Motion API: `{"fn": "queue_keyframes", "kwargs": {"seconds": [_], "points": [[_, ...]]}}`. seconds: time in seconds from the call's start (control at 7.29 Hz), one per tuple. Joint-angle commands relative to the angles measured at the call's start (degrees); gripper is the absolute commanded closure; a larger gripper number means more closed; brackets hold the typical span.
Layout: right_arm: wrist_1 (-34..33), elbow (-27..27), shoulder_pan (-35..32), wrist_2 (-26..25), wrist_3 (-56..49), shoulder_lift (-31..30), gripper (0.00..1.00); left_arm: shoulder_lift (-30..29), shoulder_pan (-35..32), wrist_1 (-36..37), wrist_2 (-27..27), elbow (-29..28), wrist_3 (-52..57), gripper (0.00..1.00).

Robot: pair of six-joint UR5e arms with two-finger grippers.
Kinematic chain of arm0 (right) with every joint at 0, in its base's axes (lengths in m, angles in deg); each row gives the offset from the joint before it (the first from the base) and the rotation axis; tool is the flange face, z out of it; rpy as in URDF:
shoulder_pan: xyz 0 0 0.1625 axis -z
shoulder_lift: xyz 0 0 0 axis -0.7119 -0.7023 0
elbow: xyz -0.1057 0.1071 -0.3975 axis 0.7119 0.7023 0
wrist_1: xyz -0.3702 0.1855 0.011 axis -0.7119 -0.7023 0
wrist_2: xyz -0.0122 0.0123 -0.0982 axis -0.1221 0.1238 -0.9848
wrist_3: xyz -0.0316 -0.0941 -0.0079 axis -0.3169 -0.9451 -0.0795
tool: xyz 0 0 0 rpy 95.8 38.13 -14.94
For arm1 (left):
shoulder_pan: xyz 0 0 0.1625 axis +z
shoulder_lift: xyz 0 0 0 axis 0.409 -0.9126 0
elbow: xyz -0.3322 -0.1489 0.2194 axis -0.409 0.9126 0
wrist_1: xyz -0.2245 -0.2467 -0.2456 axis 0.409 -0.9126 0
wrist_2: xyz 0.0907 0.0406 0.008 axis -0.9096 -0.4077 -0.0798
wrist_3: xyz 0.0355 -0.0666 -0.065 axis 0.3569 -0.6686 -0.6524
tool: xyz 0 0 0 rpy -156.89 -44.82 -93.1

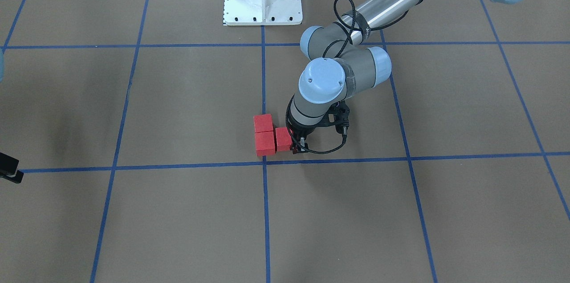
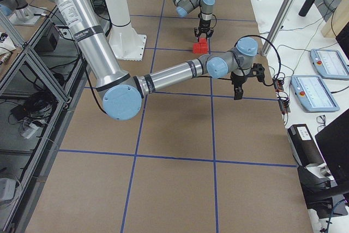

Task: Form red blocks into L shape at center
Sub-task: 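Lower the red cube beside the farther center cube, forming the corner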

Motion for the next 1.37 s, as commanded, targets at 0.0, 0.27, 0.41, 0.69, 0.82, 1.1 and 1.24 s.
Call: {"fn": "queue_keyframes", "kwargs": {"seconds": [0.0, 0.27, 0.41, 0.69, 0.82, 1.1, 1.24], "points": [[0.0, -0.03, 0.01, -0.09, 0.02, 0.0, 0.01, -0.08, 0.0, -0.16, 0.02, 0.0, -0.08, 0.97], [0.0, -0.03, 0.01, -0.35, -0.06, 0.0, 0.01, -0.43, 0.09, -0.16, -0.06, 0.0, -0.08, 0.93], [0.0, -0.12, 0.01, -0.35, -0.06, -0.09, 0.01, -0.43, 0.09, -0.25, -0.07, -0.09, -0.08, 0.85], [0.0, -0.12, 0.01, -0.35, -0.06, 0.0, 0.01, -0.43, 0.35, -0.68, -0.07, -0.09, 0.01, 0.52], [0.0, -0.03, 0.01, -0.35, -0.06, 0.0, 0.01, -0.43, 0.44, -0.69, -0.07, -0.09, 0.1, 0.24], [-0.09, -0.03, 0.01, -0.35, -0.06, -0.09, 0.01, -0.34, 0.79, -0.51, -0.07, -0.18, 0.1, 0.0], [0.0, -0.03, 0.01, -0.35, -0.06, -0.09, 0.01, -0.34, 0.79, -0.51, -0.07, -0.18, 0.1, 0.0]]}}
